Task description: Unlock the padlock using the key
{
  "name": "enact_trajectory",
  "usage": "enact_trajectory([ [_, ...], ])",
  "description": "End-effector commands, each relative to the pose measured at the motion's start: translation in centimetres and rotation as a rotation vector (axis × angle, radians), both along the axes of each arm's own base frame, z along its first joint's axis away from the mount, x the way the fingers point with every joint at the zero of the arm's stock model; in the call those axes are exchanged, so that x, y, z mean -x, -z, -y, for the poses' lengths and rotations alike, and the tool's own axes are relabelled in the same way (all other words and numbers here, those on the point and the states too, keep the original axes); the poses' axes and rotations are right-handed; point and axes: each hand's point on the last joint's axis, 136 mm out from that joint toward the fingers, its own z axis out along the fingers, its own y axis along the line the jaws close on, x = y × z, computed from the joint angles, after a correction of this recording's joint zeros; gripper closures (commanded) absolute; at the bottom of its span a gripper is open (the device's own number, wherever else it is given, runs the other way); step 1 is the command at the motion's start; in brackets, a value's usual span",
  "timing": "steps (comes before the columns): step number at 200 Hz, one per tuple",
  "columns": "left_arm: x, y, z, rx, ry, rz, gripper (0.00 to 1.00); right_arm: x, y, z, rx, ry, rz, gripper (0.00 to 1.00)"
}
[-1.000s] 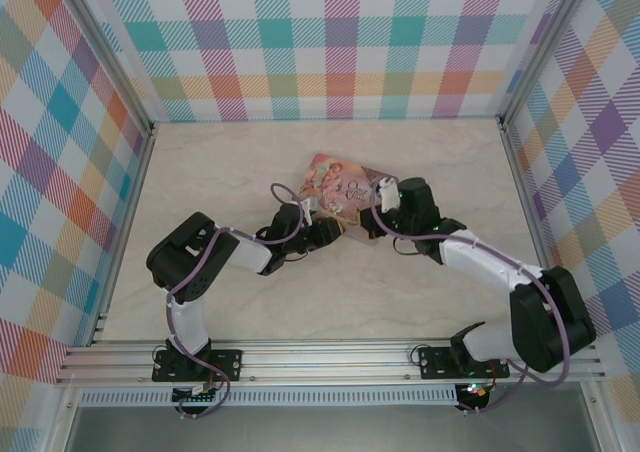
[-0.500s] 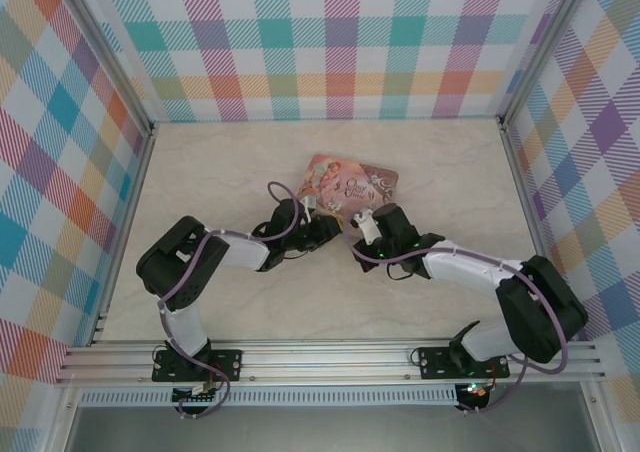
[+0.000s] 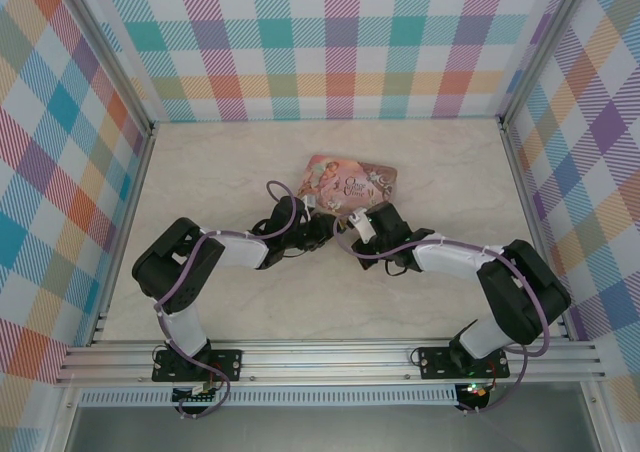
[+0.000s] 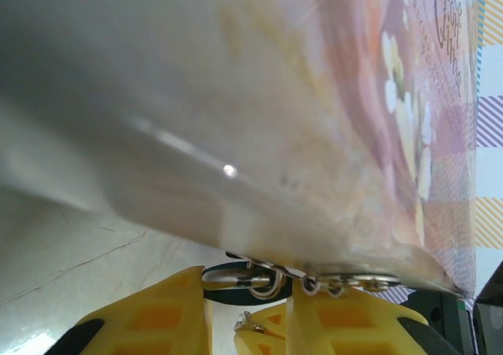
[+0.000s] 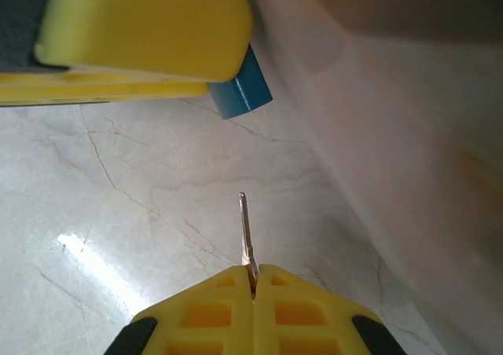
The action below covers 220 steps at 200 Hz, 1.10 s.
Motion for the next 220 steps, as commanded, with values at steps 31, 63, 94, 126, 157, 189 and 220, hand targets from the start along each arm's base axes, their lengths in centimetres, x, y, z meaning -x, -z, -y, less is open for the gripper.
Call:
enact_trajectory([
  [31, 0.5, -4.0, 1.6, 0.105, 0.060, 0.014, 0.76, -1.6, -1.7, -1.8, -0.057, -0.048, 0.113, 0.95],
  [63, 0.6, -4.2, 1.8, 0.112, 0.064, -0.004, 0.76, -2.2, -1.8, -1.8, -0.036, -0.061, 0.148, 0.95],
  [94, 0.7, -4.3, 1.8, 0.109, 0.066, -0.010, 0.76, -3.0, -2.1, -1.3, -0.012, -0.032, 0.192, 0.95],
  [126, 0.7, -4.1, 1.7, 0.101, 0.065, -0.019, 0.77, -3.5, -2.1, -0.8, 0.016, -0.014, 0.214, 0.95],
  [157, 0.7, -4.1, 1.7, 0.099, 0.063, -0.020, 0.77, -3.6, -1.8, -0.6, 0.027, 0.003, 0.205, 0.95],
  [189, 0.8, -3.9, 1.5, 0.089, 0.058, -0.020, 0.77, -3.6, -1.3, 0.0, 0.039, 0.036, 0.196, 0.95],
  [220, 0.9, -3.6, 1.3, 0.080, 0.055, -0.021, 0.78, -3.0, -1.4, 0.2, 0.037, 0.033, 0.186, 0.95],
])
